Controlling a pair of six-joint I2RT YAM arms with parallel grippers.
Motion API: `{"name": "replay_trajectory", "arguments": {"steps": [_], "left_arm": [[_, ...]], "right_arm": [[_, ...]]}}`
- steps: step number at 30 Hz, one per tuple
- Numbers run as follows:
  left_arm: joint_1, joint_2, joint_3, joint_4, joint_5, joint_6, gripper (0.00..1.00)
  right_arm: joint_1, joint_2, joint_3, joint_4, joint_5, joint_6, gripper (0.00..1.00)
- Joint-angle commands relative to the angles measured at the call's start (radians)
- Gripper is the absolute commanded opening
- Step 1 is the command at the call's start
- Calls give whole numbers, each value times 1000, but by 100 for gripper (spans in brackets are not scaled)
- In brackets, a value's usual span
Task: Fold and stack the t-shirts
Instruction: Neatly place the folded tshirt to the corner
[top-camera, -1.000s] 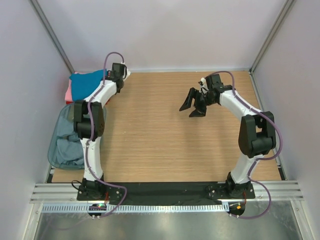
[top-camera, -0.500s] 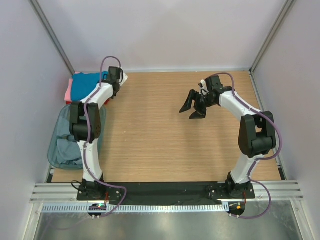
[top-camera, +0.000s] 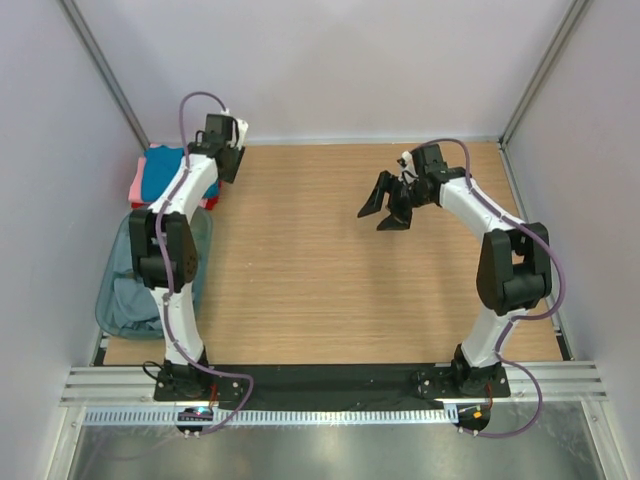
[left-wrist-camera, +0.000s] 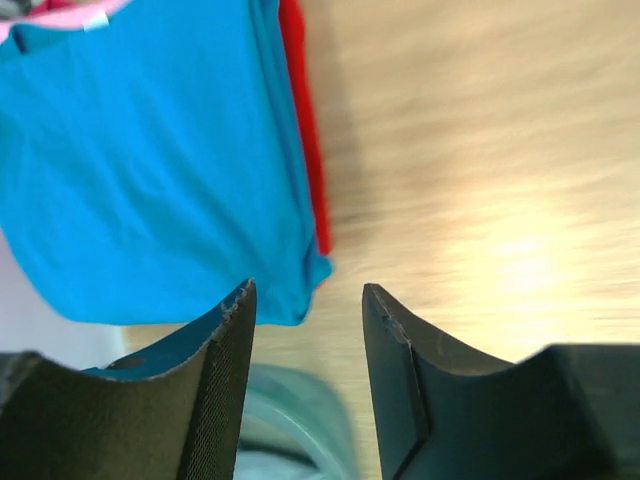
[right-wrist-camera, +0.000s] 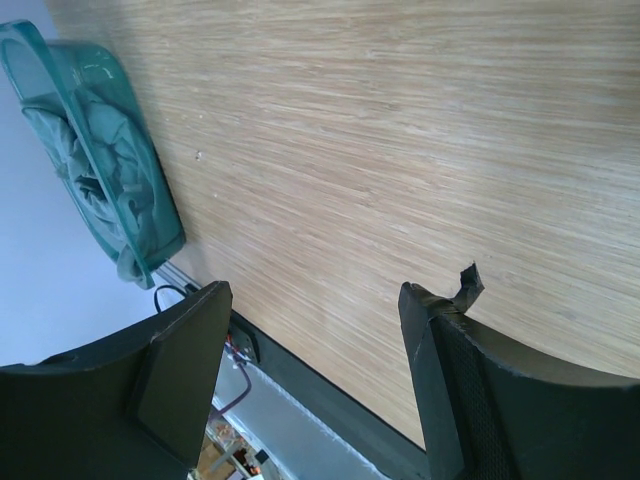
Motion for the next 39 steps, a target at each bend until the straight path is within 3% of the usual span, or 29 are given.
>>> {"name": "replay_trajectory", "arguments": {"steps": [1, 4, 6, 7, 8, 9, 10, 15, 26, 32, 33, 39], "left_arm": [[11, -98, 105, -49, 159, -249, 48], [30, -132, 76, -57, 140, -346, 50], [70, -137, 59, -61, 183, -457, 42], [113, -129, 59, -81, 200, -489, 35], [129, -102, 68, -98, 238, -547, 20], [130, -82, 77, -113, 259, -563, 15], [171, -66, 91, -124, 270, -572, 11], [172, 33, 115, -149, 270, -581, 1], [173, 126, 137, -190, 181, -561, 1], [143, 5, 258, -314, 192, -610, 4], [94, -29, 251, -330, 197, -623, 5], [-95, -374, -148, -181, 392, -733, 13]], "right_arm": [[-2, -16, 66, -18, -4, 24, 75], [-3, -45, 84, -46, 22, 30, 75], [-2, -65, 93, -58, 36, 32, 75], [1, -72, 96, -64, 41, 32, 75], [-2, -78, 100, -80, 45, 29, 75], [1, -88, 106, -84, 61, 26, 75], [-2, -93, 104, -91, 67, 21, 75], [1, -99, 104, -100, 79, 21, 75], [0, -96, 78, -65, 78, 26, 75], [1, -104, 104, -65, 74, 52, 75], [1, -111, 109, -68, 84, 56, 75], [6, -171, 133, -124, 154, 81, 77]]}}
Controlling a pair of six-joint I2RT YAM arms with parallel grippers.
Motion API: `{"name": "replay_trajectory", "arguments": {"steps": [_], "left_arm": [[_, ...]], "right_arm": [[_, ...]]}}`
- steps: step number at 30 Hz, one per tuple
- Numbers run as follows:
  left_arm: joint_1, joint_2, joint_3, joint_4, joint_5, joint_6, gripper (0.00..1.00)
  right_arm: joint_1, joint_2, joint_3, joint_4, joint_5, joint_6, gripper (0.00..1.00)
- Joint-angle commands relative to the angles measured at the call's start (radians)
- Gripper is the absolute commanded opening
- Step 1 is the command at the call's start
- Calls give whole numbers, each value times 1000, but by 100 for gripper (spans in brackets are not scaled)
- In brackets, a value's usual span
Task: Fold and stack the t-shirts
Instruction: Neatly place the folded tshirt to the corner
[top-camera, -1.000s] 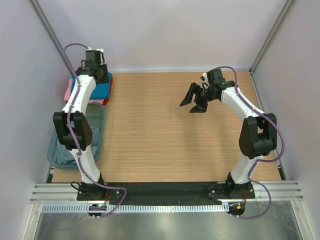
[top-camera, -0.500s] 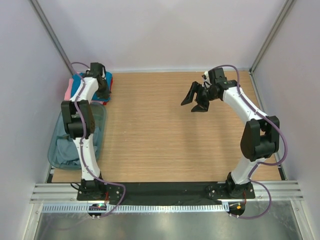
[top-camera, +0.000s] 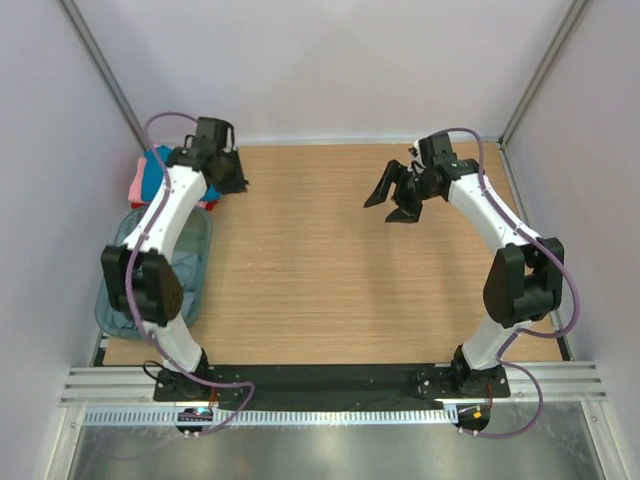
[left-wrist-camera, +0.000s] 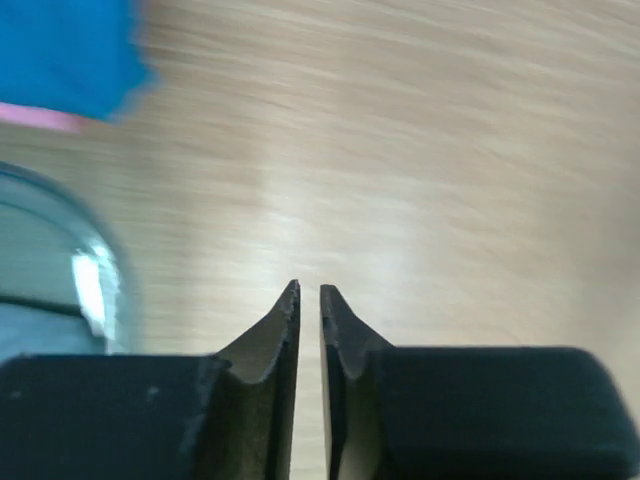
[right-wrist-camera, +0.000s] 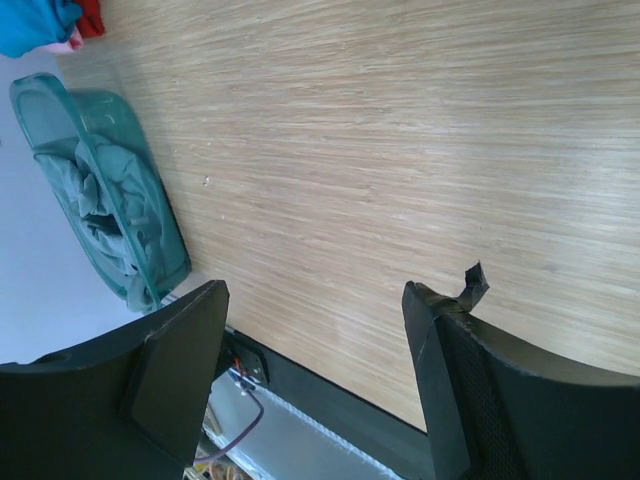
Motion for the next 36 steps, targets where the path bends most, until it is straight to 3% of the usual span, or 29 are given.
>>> {"name": "replay_trajectory", "arguments": {"steps": [1, 2, 5, 7, 9, 11, 36], "left_arm": [[-113, -189, -172, 72, 197, -106, 16], [-127, -217, -194, 86, 229, -129, 17], [-168, -318, -247, 159, 346, -200, 28], [-194, -349, -239, 175, 407, -219, 37], [-226, -358, -222, 190, 446, -223, 63], [-255, -366, -222, 215, 474, -238, 100], [-288, -407, -261, 256, 464, -245, 100]], "right_arm": [[4, -116, 63, -28, 56, 26, 78], [6, -126, 74, -37, 68, 21, 79], [9, -171, 91, -91, 132, -5, 100], [9, -215, 80, -98, 160, -14, 100], [10, -240, 72, -103, 168, -14, 100], [10, -269, 66, -109, 172, 6, 100], [9, -423, 2, -72, 192, 1, 100]]}}
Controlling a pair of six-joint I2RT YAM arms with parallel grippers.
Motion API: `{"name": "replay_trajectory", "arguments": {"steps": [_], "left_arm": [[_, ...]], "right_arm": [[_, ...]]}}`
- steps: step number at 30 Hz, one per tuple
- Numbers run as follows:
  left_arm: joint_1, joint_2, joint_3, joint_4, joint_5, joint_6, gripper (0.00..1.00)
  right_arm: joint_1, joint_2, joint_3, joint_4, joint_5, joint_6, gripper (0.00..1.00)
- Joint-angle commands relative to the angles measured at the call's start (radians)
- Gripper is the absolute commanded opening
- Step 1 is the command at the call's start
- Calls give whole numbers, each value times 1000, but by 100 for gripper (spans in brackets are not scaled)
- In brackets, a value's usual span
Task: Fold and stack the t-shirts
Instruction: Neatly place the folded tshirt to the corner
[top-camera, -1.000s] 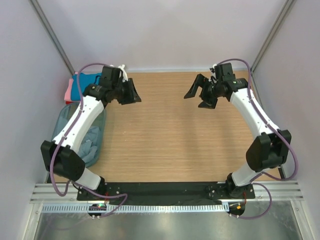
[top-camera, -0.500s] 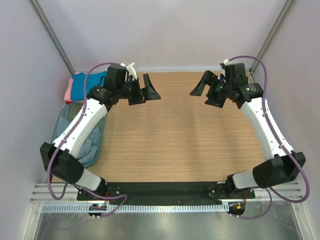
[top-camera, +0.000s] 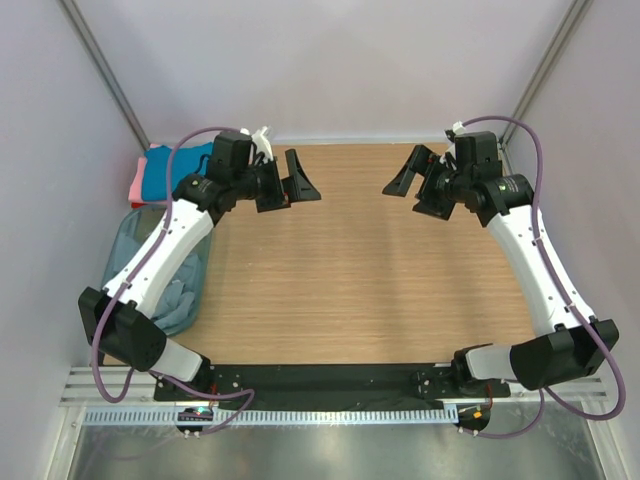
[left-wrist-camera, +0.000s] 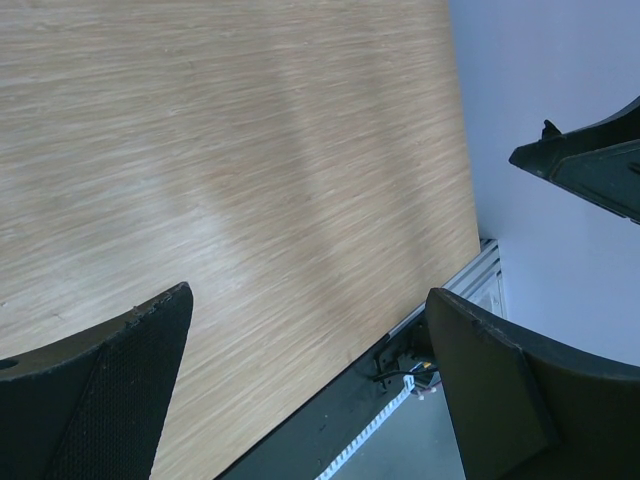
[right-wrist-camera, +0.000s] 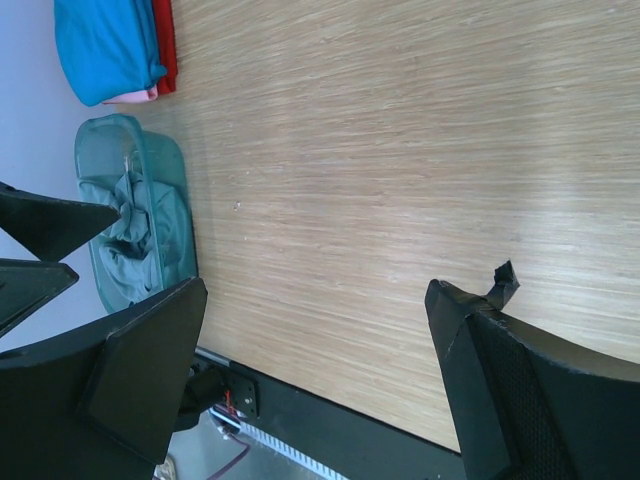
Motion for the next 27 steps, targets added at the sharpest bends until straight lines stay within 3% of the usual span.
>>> {"name": "replay_trajectory", "arguments": {"steps": [1, 27], "left_arm": [[2, -46, -1, 40, 4, 6, 100], [2, -58, -12, 42, -13, 9, 100]], "right_arm": [[5, -35, 9, 16, 7, -3, 100], [4, -56, -16, 33, 7, 11, 100]]}}
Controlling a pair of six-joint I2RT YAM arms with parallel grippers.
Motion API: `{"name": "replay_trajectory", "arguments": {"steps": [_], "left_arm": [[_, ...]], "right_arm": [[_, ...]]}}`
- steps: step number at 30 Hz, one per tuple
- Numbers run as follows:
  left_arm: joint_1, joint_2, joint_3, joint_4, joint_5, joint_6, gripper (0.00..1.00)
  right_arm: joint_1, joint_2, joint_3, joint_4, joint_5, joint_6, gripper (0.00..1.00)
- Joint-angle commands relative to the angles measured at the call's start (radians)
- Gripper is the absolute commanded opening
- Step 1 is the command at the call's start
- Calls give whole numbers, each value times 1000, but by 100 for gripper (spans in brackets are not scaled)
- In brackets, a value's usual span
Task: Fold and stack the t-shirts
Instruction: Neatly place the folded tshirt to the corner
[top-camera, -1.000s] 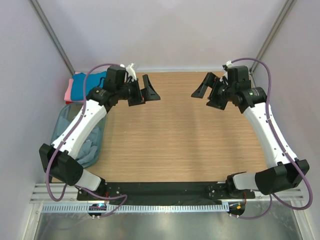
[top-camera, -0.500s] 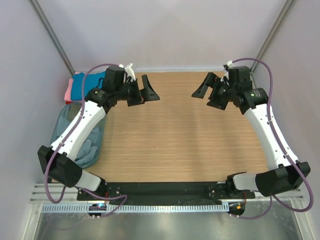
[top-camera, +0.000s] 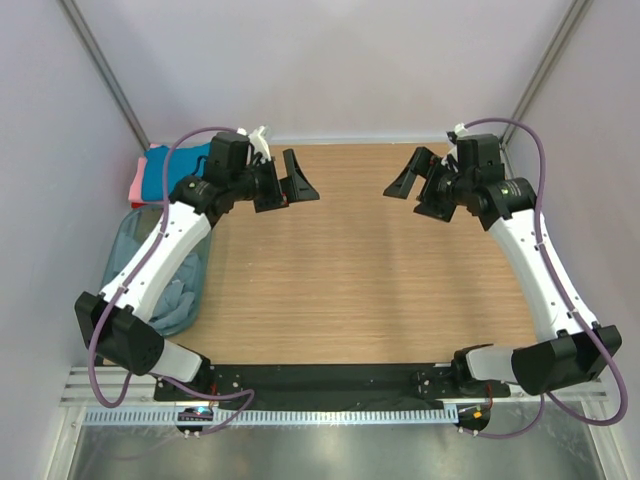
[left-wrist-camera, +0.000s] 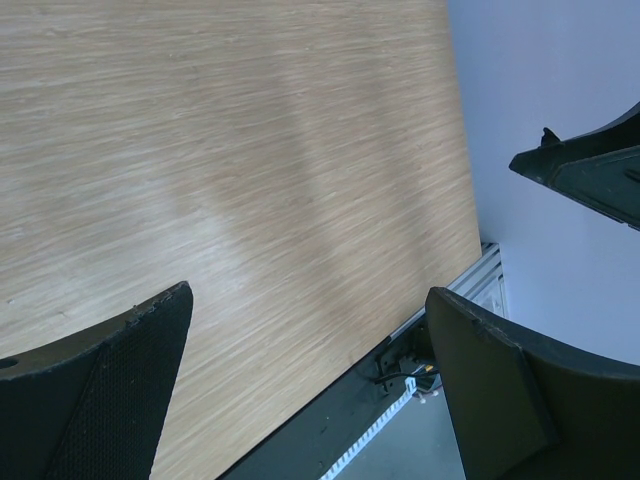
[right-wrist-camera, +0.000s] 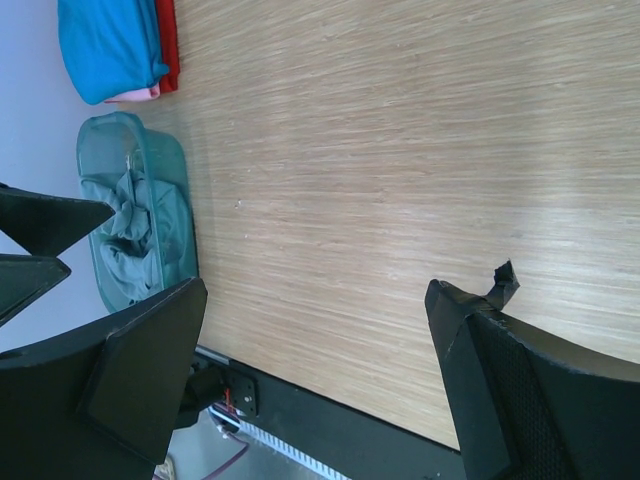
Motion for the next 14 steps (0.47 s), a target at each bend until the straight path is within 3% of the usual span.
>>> {"name": "replay_trajectory", "arguments": {"steps": [1, 14], "left_arm": [[4, -38, -3, 42, 3, 10, 100], [2, -38, 3, 42, 9, 9, 100]], "right_arm": [[4, -32, -3, 34, 7, 11, 100], [4, -56, -53, 92, -20, 38, 100]]}}
